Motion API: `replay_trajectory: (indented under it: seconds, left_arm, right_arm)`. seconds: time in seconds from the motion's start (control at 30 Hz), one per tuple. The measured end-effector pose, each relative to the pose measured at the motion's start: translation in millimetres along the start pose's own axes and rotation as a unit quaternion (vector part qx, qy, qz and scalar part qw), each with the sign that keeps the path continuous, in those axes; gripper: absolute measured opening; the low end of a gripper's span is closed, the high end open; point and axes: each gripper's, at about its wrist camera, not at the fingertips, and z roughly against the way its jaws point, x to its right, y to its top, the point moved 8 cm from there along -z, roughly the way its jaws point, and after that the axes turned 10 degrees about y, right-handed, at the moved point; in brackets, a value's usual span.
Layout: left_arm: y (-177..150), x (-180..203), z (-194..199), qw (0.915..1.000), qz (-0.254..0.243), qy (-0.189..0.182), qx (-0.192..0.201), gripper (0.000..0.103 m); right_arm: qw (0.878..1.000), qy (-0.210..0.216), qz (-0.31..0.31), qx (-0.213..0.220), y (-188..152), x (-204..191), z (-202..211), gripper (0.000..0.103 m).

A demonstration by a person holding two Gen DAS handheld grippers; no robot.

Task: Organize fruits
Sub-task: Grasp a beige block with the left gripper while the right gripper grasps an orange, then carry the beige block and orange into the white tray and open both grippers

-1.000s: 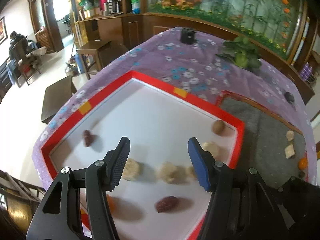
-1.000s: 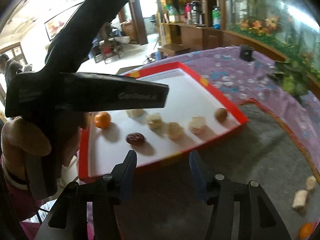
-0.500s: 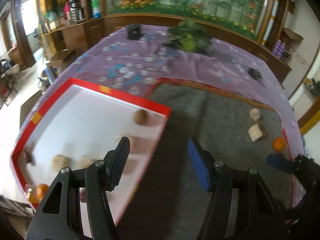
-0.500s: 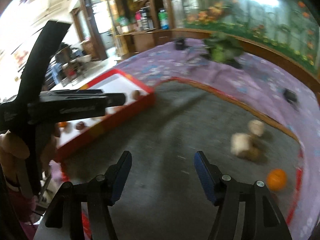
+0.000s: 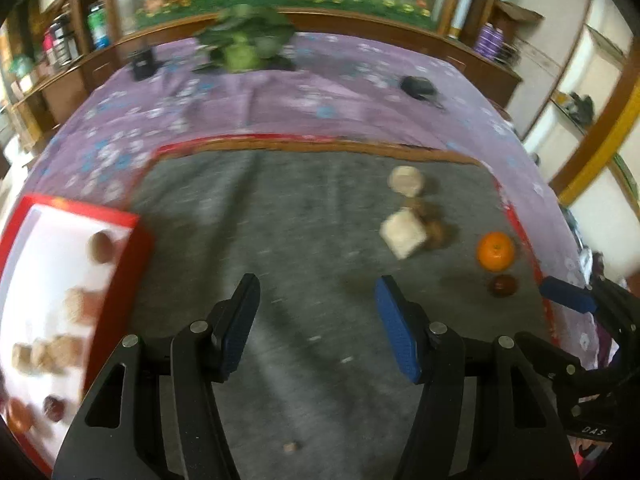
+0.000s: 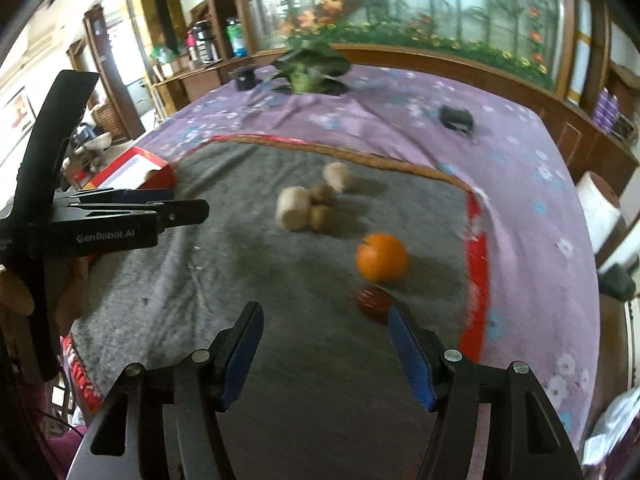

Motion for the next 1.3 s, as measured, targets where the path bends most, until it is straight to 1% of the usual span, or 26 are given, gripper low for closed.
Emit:
replay_trajectory:
  seconds: [0.07, 0.23, 0.43, 0.5, 0.57, 0.7, 0.73, 0.77, 0.83, 0.87, 1.03, 1.1, 1.13, 1.17, 1.23, 1.3]
  left_arm:
    - [1.9, 14.7, -6.6, 0.9995, -0.027, -0.014, -0.003, 0.060]
    - [10.0, 33.4, -18.9, 0.9967, -0.075, -0.028, 0.004, 0.060]
    - [17.5, 50.1, -33.9, 0.9889, -0.140, -0.048, 0.008, 0.060]
    - [17.9, 56.2, -38.8, 0.9863, -0.158, -0.046, 0.009, 0.060]
    - [18.0, 59.0, -42.1, 0.9852, -0.164, -0.048, 0.007, 0.060]
    - [19.2, 60.1, -48.1, 0.9859, -0.159, -0.051, 0.006, 0.060]
    - [19.4, 59.6, -47.8, 0.9861, -0.158, -0.051, 0.009, 0.057]
    - [19.6, 58.8, -47.5, 0.9864, -0.156, -0.049, 0.012, 0.046]
    - [20.6, 57.4, -47.1, 0.9869, -0.154, -0.046, 0.016, 0.041]
    - [20.5, 57.6, -46.7, 0.9870, -0.152, -0.050, 0.016, 0.035]
    - [18.6, 58.3, -44.5, 0.9871, -0.152, -0.047, 0.020, 0.034]
    - [17.7, 56.9, -43.1, 0.9878, -0.147, -0.049, 0.017, 0.034]
    - [16.7, 55.1, -41.5, 0.9883, -0.143, -0.051, 0.015, 0.034]
    - [15.7, 53.2, -40.3, 0.9888, -0.140, -0.051, 0.013, 0.034]
    - [13.0, 48.0, -36.6, 0.9900, -0.133, -0.044, 0.012, 0.034]
    - [10.9, 43.1, -31.5, 0.9914, -0.123, -0.041, 0.014, 0.034]
  right_arm:
    - [1.000, 0.000, -0.006, 0.003, -2.7, 6.9, 4.3, 0.063]
    - [1.000, 0.005, -0.016, 0.007, -4.9, 17.3, 8.4, 0.063]
    - [1.000, 0.003, -0.015, 0.006, -3.1, 23.2, 5.7, 0.063]
    - [1.000, 0.004, -0.017, 0.005, -2.5, 26.0, 4.6, 0.063]
    - [1.000, 0.006, -0.020, 0.006, -1.0, 28.4, 3.2, 0.063]
    - [1.000, 0.009, -0.021, 0.007, 3.6, 31.6, 0.0, 0.063]
    - [1.000, 0.008, -0.021, 0.007, 5.5, 32.1, -0.9, 0.063]
    - [1.000, 0.007, -0.021, 0.008, 7.9, 32.8, -2.1, 0.063]
    - [1.000, 0.008, -0.023, 0.009, 12.6, 33.8, -5.0, 0.063]
    - [1.000, 0.008, -0.023, 0.009, 15.5, 34.2, -7.4, 0.063]
    - [1.000, 0.006, -0.025, 0.011, 30.9, 39.9, -25.3, 0.064]
    - [1.000, -0.002, -0.025, -0.004, 30.3, 43.2, -37.0, 0.049]
    - [1.000, 0.008, -0.025, -0.016, 26.7, 41.8, -44.4, 0.037]
    - [1.000, 0.009, -0.024, -0.018, 24.2, 41.9, -46.3, 0.034]
    - [1.000, 0.001, -0.018, -0.009, 23.7, 40.3, -45.6, 0.033]
    - [1.000, 0.004, -0.022, -0.005, 24.4, 39.0, -43.2, 0.033]
